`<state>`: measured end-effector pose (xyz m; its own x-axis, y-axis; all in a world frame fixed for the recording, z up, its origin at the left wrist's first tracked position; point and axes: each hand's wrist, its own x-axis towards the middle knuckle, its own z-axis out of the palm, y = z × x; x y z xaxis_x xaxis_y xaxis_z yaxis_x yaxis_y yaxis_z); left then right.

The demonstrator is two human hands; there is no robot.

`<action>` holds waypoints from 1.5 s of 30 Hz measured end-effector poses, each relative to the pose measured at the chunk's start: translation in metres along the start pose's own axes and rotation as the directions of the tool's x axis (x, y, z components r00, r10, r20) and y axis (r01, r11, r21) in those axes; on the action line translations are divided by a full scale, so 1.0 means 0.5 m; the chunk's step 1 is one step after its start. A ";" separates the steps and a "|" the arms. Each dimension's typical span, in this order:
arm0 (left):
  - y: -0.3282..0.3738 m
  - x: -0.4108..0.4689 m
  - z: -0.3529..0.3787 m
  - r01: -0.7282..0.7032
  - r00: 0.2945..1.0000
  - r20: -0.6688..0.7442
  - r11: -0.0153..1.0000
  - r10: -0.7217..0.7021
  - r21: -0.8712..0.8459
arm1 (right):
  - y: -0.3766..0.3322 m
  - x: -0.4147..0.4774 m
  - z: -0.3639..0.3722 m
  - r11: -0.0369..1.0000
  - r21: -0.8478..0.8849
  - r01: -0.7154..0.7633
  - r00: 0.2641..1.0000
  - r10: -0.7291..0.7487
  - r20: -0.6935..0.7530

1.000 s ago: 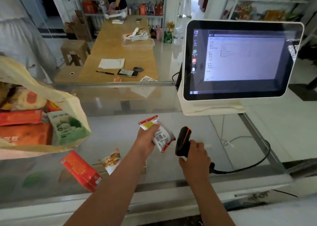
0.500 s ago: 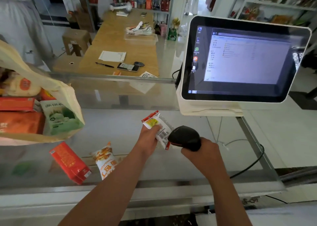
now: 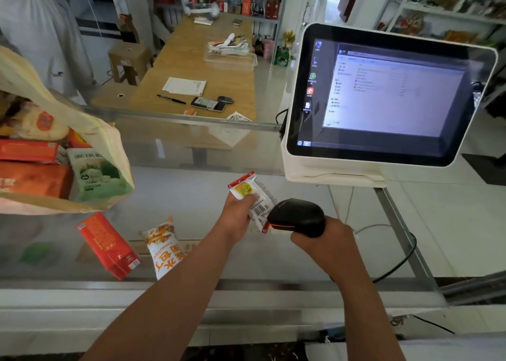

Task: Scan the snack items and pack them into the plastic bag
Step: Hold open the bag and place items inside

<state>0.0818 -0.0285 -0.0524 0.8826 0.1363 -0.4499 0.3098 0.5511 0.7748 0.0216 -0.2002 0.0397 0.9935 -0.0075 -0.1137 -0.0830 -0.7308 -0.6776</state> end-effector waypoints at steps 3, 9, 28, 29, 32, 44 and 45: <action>0.003 -0.007 0.001 -0.017 1.000 -0.001 0.998 0.017 0.059 | -0.001 -0.004 -0.005 1.000 0.000 0.012 1.000 -0.012 0.005; 0.002 -0.015 0.001 -0.033 0.999 -0.009 0.996 0.034 0.084 | 0.003 -0.009 -0.008 1.000 0.014 0.010 1.000 -0.010 0.000; 0.002 -0.011 0.006 -0.030 1.000 -0.004 0.996 0.031 0.083 | 0.018 -0.004 -0.006 0.999 -0.009 0.046 0.999 -0.046 -0.005; 0.003 -0.013 0.007 -0.029 1.000 -0.008 0.997 0.029 0.078 | 0.022 -0.002 0.000 0.998 -0.016 0.053 0.998 -0.053 -0.014; 0.004 -0.013 0.009 -0.017 1.000 -0.013 0.996 0.019 0.083 | 0.034 0.003 0.022 0.997 0.044 0.071 0.997 -0.070 -0.019; 0.017 -0.031 0.000 -0.042 0.999 -0.032 0.999 0.043 0.024 | 0.107 0.026 0.124 0.997 -0.072 0.042 0.999 -0.043 -0.016; 0.016 -0.033 0.000 -0.037 0.999 -0.026 0.999 0.038 0.028 | 0.107 0.025 0.129 0.998 -0.062 0.033 0.999 -0.034 -0.017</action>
<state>0.0700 -0.0263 -0.0387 0.8844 0.1782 -0.4315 0.2865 0.5226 0.8030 0.0246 -0.1953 -0.0447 0.9970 0.0057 -0.0776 -0.0450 -0.7713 -0.6349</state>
